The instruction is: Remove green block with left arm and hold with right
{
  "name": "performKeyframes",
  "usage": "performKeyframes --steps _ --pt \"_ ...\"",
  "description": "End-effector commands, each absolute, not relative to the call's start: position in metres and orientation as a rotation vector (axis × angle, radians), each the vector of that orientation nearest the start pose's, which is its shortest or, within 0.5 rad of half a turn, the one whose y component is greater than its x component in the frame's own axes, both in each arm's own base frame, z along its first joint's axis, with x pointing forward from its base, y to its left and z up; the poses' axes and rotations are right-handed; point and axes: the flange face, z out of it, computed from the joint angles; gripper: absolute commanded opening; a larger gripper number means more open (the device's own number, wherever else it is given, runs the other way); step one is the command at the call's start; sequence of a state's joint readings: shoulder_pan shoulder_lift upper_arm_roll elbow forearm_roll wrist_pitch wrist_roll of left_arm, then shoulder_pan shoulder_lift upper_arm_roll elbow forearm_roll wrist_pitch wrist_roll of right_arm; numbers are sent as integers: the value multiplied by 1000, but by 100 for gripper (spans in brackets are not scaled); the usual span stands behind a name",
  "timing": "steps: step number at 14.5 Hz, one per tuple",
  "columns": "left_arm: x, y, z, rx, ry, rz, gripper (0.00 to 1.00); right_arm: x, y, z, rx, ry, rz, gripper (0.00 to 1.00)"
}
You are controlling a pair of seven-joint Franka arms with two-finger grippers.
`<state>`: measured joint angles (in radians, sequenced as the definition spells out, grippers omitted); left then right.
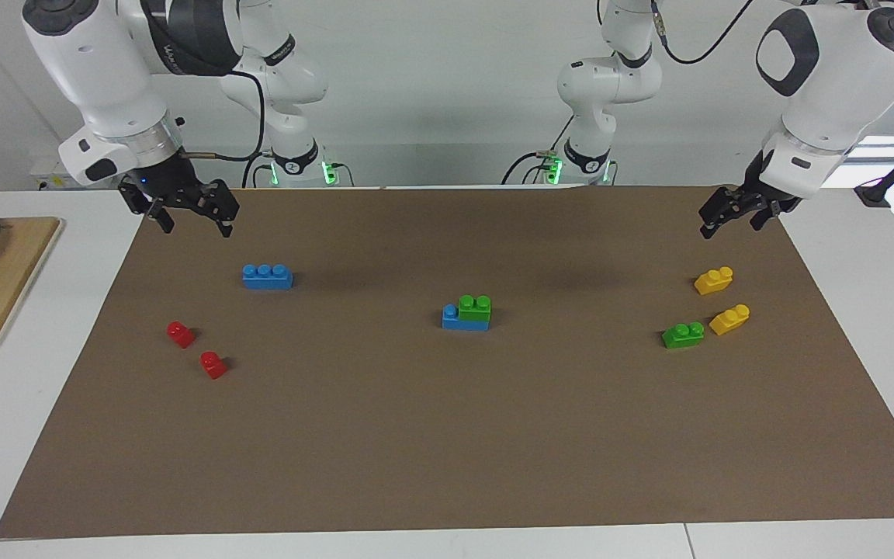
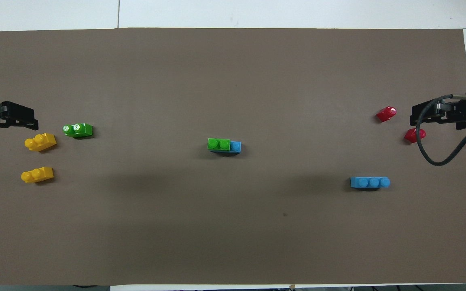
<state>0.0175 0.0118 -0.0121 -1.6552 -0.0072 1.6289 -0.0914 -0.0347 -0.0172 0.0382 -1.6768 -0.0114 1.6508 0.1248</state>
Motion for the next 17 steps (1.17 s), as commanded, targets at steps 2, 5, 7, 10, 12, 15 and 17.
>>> performKeyframes --steps 2,5,7,10,12,15,17 --pt "562 1 584 -3155 -135 62 100 549 -4 593 -3153 178 25 100" --pt "562 0 584 -3155 -138 62 100 549 -4 593 -3153 178 25 100" --pt "561 -2 584 -3154 -159 60 100 549 -4 593 -3153 178 25 100" --pt "560 -1 586 -3154 -165 52 100 549 -4 593 -3154 177 25 100" --pt "560 0 588 -3147 -180 45 100 549 -4 593 -3154 177 25 100" --pt "556 -2 591 -3146 -180 59 100 549 -4 593 -3154 177 25 100" --pt "555 -6 593 -3146 -173 57 100 549 -4 593 -3154 177 25 100"
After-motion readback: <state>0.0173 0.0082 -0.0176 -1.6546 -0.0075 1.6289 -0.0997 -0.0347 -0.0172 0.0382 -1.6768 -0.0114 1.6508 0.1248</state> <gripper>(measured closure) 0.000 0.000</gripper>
